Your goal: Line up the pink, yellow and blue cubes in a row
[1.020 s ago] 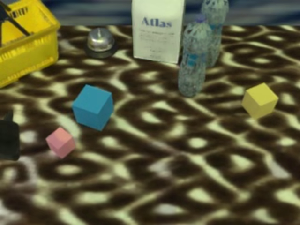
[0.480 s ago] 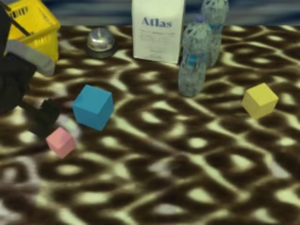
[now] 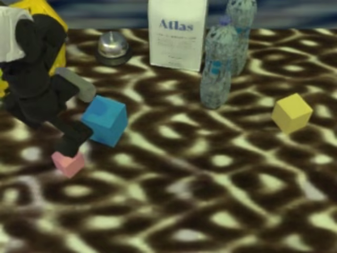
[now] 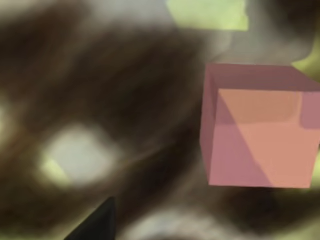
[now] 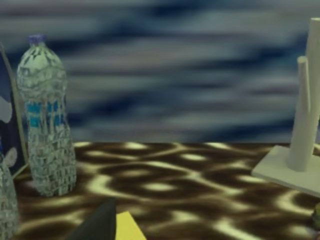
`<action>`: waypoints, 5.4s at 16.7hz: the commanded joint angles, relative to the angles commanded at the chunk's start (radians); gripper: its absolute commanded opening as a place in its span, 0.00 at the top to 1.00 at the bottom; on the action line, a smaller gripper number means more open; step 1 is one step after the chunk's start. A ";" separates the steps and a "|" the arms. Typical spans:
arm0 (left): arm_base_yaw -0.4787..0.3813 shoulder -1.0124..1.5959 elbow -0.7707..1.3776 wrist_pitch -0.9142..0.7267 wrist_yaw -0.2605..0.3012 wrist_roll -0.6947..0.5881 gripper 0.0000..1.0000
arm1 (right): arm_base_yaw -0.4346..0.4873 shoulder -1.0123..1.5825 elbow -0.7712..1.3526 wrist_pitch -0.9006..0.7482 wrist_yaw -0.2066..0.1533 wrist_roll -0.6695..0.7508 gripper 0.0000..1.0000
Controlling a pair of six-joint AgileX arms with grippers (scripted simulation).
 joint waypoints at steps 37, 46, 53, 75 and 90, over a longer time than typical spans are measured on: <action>0.000 0.185 -0.139 0.311 0.001 0.008 1.00 | 0.000 0.000 0.000 0.000 0.000 0.000 0.00; 0.004 0.111 -0.087 0.214 0.015 0.001 1.00 | 0.000 0.000 0.000 0.000 0.000 0.000 0.00; 0.019 0.019 -0.005 0.037 0.014 -0.004 1.00 | 0.000 0.000 0.000 0.000 0.000 0.000 0.00; -0.730 0.337 0.527 -0.226 -0.019 -1.367 1.00 | 0.000 0.000 0.000 0.000 0.000 0.000 0.00; -0.812 0.383 0.473 -0.084 -0.027 -1.500 1.00 | 0.000 0.000 0.000 0.000 0.000 0.000 0.00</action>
